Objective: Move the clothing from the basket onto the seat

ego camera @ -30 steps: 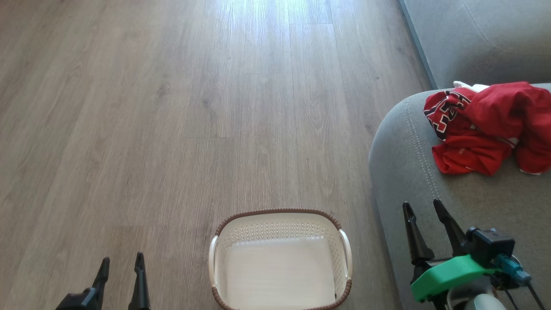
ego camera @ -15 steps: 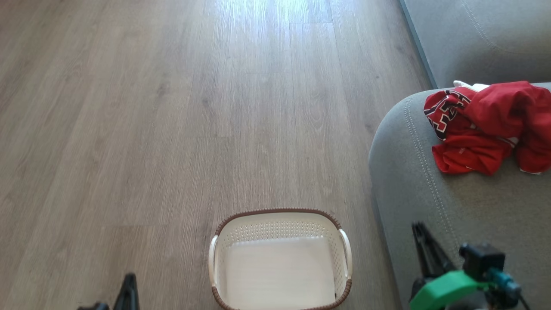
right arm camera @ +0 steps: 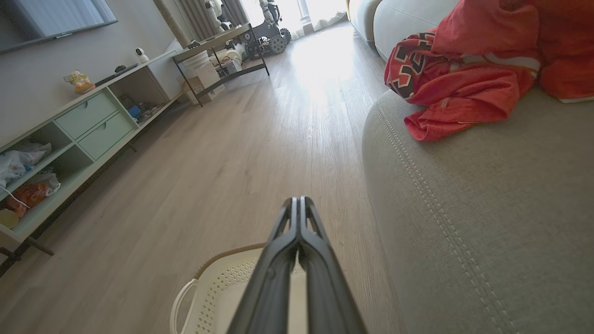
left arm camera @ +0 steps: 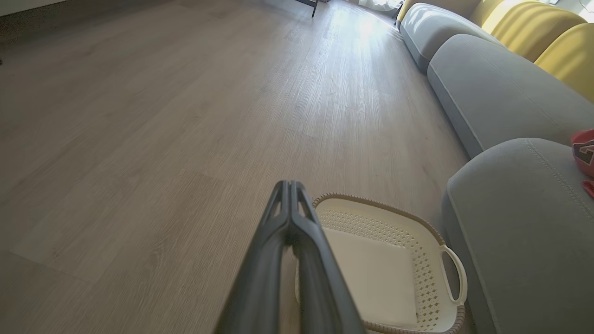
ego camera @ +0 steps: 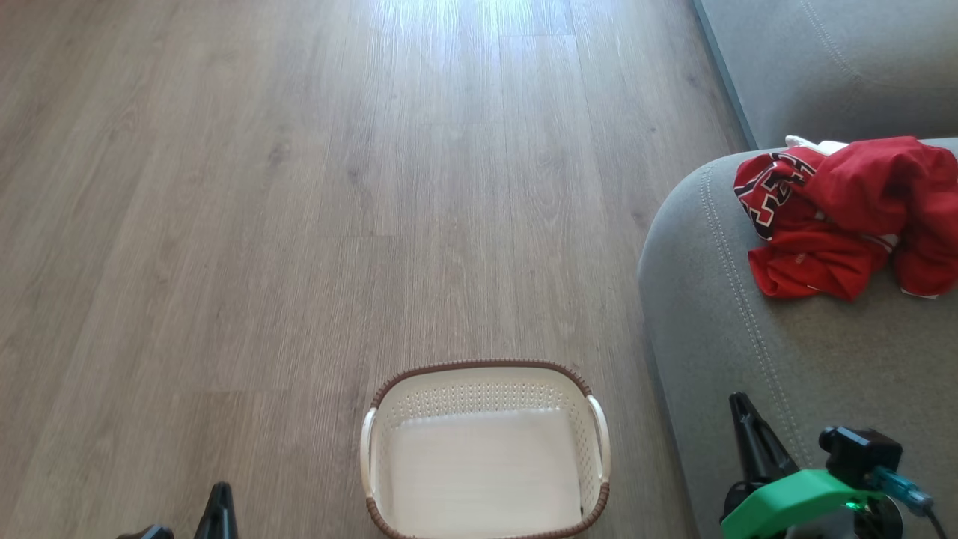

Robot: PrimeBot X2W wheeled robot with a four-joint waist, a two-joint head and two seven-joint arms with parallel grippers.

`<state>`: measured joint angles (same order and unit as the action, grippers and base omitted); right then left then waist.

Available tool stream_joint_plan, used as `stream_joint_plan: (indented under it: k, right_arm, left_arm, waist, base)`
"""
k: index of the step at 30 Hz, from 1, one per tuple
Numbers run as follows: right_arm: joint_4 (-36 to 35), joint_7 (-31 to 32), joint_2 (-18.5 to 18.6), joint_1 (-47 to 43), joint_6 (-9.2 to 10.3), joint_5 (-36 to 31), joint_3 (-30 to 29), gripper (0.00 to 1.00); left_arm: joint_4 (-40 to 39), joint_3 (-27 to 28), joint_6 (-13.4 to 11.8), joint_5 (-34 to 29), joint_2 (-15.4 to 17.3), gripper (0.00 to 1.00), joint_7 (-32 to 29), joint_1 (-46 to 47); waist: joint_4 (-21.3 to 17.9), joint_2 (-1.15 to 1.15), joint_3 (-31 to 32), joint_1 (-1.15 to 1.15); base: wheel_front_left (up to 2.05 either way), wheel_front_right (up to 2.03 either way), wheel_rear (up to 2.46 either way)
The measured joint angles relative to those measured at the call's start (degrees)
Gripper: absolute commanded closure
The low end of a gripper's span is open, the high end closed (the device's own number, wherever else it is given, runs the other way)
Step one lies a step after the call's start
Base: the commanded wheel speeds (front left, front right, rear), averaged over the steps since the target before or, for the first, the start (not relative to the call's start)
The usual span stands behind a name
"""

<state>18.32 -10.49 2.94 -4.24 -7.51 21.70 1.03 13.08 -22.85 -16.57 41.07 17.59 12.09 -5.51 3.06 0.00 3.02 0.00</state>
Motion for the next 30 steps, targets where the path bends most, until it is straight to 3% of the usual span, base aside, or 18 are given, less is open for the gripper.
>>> stream_joint_plan:
  k: [30]
  right_arm:
    - [-0.21, 4.35, 0.0, 1.6, 0.0, 18.91, -2.37, 1.0]
  left_arm:
    - [-0.65, 7.22, 5.02, 13.83, -4.03, 1.0, -4.98, 2.3]
  waist:
    - [-0.84, 0.0, -0.77, 0.0]
  base:
    - [0.0, 0.0, 0.0]
